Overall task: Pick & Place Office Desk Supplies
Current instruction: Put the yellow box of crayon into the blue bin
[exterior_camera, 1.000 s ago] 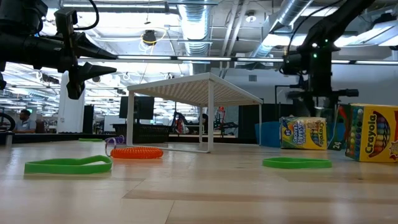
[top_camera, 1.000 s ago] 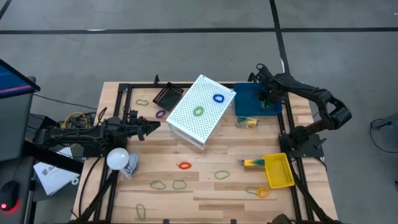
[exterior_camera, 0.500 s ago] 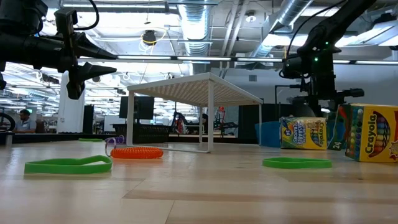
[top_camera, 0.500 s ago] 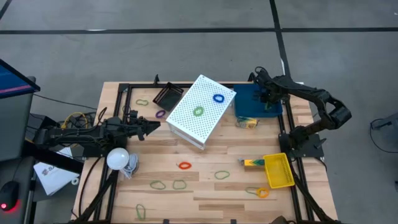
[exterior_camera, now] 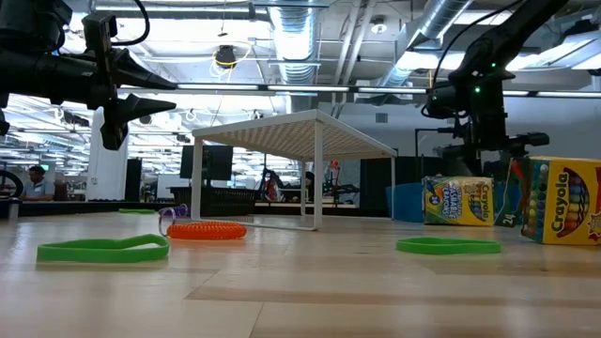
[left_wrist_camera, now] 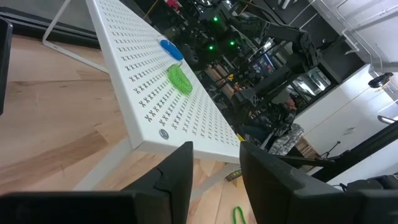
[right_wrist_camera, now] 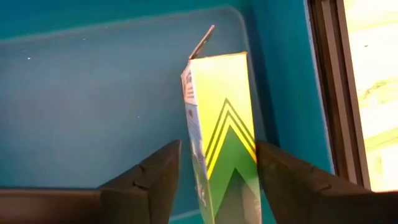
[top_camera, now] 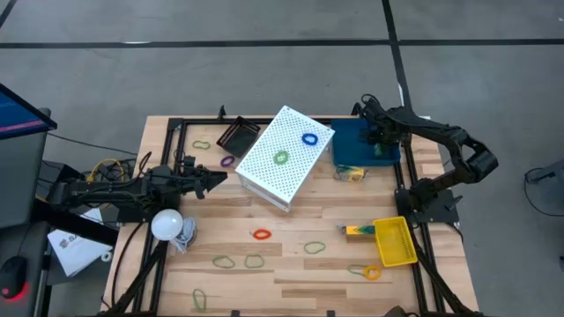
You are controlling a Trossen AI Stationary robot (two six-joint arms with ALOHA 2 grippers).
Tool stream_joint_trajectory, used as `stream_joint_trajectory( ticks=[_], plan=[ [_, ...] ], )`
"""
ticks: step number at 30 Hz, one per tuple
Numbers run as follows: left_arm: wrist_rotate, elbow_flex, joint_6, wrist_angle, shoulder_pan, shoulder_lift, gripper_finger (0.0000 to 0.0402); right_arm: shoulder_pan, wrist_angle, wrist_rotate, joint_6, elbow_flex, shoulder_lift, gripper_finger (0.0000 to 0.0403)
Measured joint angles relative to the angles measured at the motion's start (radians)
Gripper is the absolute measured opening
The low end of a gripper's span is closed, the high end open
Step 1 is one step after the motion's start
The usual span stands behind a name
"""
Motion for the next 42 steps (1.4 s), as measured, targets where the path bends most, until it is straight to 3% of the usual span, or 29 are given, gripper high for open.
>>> stream_joint_trajectory(
  ticks=[15, 26, 32, 42],
  plan=[
    [0.000, 0.000, 0.000, 0.000, 0.000, 0.000, 0.0127, 0.108, 0.110, -0.019, 0.011, 0.000, 0.000, 0.0197],
    [0.000, 0.000, 0.000, 0.000, 0.000, 0.000, 0.0127, 0.184, -0.007, -0.015, 0.005, 0.000, -0.003, 0.0191],
    [0.000, 0.000, 0.002, 0.000, 0.000, 0.000, 0.0127, 0.313, -0.029, -0.068, -0.138, 0.000, -0.104, 0.0191],
    [0.000, 0.000, 0.004, 0.000, 0.000, 0.000, 0.0127, 0.648, -0.035, -0.170, -0.577, 0.000, -0.298, 0.0191]
  ],
)
